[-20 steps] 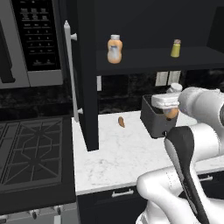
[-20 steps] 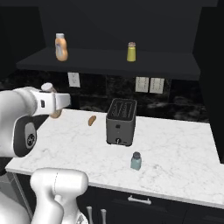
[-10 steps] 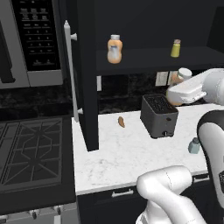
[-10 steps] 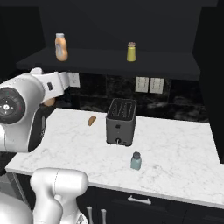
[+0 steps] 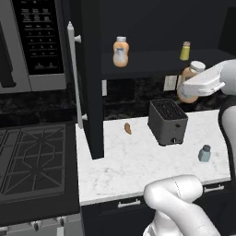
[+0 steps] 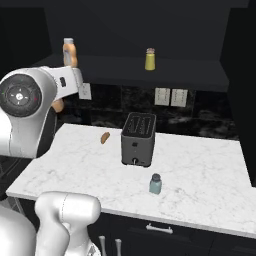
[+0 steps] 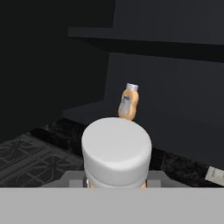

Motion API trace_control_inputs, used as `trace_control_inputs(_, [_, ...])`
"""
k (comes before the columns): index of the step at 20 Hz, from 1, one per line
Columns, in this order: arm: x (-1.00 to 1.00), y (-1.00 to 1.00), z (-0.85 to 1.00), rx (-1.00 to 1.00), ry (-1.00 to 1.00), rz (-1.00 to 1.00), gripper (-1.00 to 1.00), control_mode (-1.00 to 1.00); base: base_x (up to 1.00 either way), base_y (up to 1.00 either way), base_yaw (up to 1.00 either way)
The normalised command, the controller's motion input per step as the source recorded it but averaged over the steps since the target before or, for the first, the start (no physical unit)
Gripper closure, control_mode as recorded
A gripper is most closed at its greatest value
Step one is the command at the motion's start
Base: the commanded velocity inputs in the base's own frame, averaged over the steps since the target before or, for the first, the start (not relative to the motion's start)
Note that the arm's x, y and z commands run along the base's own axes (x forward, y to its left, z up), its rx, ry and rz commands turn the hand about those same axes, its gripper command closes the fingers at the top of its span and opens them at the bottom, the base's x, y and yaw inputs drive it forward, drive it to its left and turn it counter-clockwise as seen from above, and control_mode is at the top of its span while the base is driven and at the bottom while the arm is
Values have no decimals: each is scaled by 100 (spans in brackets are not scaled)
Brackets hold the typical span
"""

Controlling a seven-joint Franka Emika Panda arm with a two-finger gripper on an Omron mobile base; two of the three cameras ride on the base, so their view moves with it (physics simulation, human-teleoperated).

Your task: Put the shaker and condiment bottle from the counter next to their counterparts in the cabinet.

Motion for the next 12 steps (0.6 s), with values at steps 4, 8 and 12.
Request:
trace_control_inputs(4, [0, -13, 50, 2, 0, 0, 100, -100, 0, 0, 0])
trace_control_inputs(8, [6, -3, 45, 0, 0, 0, 100, -100, 0, 0, 0])
trace_control_inputs(12, [48, 0, 14, 0, 0, 0, 100, -100, 0, 0, 0])
